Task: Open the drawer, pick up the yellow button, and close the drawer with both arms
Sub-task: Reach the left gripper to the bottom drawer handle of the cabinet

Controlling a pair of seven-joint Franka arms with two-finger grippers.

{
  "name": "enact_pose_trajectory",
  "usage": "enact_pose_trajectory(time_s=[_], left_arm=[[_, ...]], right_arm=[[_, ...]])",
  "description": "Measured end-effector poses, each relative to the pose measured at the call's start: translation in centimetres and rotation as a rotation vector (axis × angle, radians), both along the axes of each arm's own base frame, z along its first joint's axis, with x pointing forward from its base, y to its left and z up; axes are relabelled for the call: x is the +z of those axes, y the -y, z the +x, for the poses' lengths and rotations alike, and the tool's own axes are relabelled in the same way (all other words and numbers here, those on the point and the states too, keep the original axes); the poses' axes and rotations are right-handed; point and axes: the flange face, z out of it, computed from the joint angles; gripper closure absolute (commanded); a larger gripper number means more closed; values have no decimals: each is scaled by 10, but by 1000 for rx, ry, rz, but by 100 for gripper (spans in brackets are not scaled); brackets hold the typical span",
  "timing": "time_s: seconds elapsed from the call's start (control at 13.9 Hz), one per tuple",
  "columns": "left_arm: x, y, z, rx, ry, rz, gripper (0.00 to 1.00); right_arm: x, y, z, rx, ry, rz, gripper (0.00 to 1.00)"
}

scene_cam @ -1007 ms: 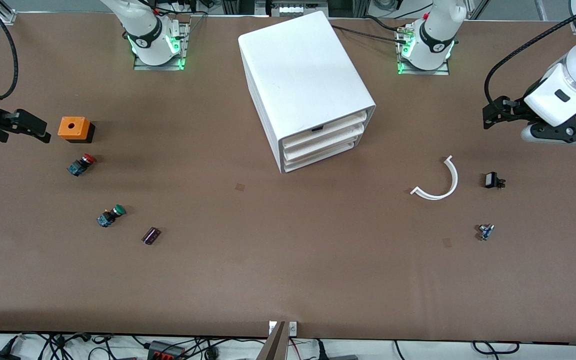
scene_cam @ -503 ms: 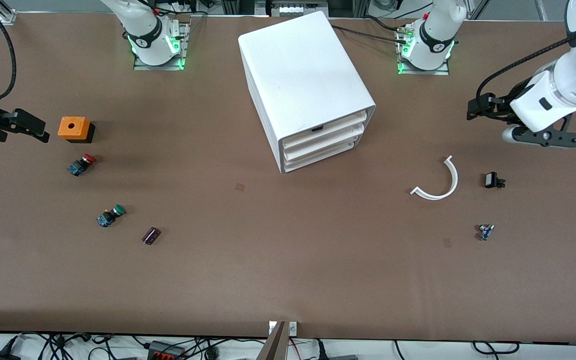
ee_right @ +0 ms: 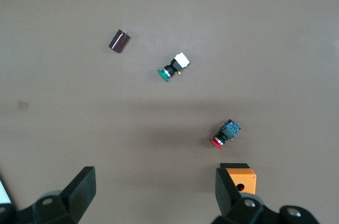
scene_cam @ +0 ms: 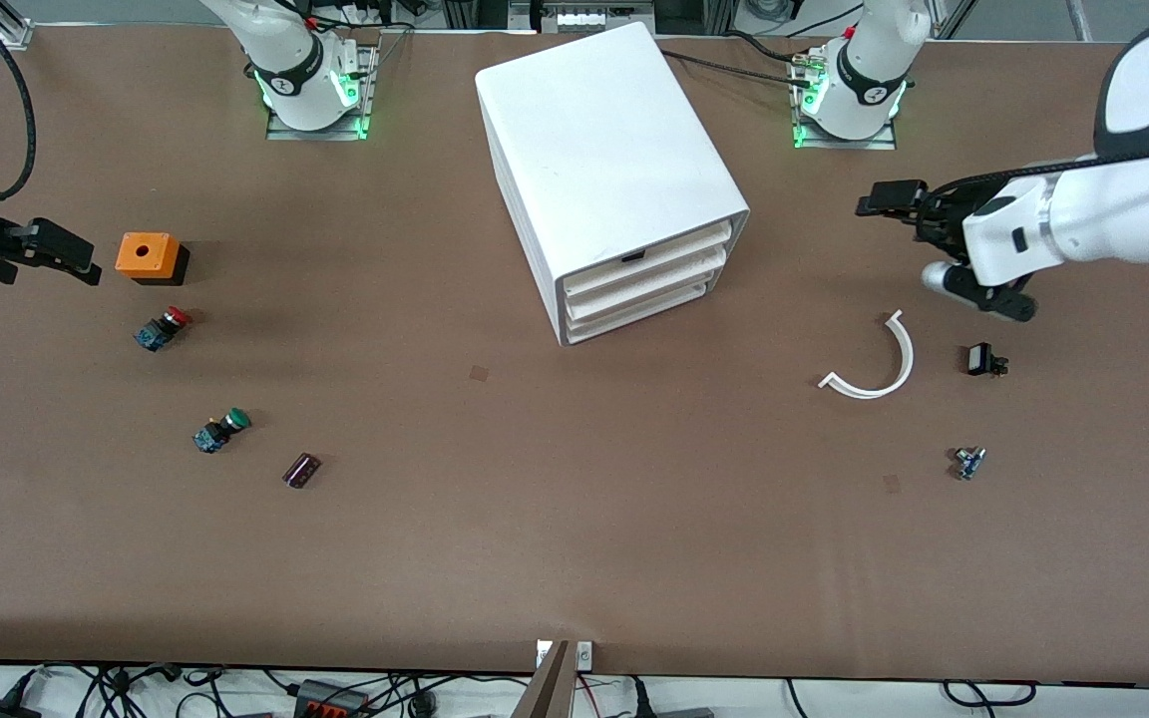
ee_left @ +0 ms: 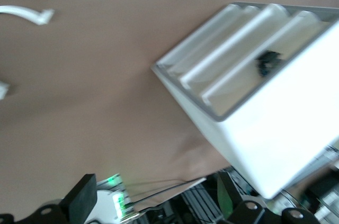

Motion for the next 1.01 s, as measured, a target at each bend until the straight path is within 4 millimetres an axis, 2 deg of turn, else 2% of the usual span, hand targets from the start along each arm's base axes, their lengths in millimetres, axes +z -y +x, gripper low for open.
enact_pose_trajectory(time_s=[0.36,0.58,0.79,0.93,1.01], left_arm=[[-90,12,41,-36,1,-364,0],[-152,26,51,12,-15,-532,0],[-199,50,34,97,-81,-620,0],[-212,71,18,92,-127,-647,0],[-214,81,13,81,-137,-652,9]], right_arm=[[-5,0,-1,0,-29,2,0],[-4,2,-1,-4,-26,2,0],[0,1,0,-3,-18,1,0],[2,-2,0,3,-15,1,0],[2,-4,0,7,-14,1,0]])
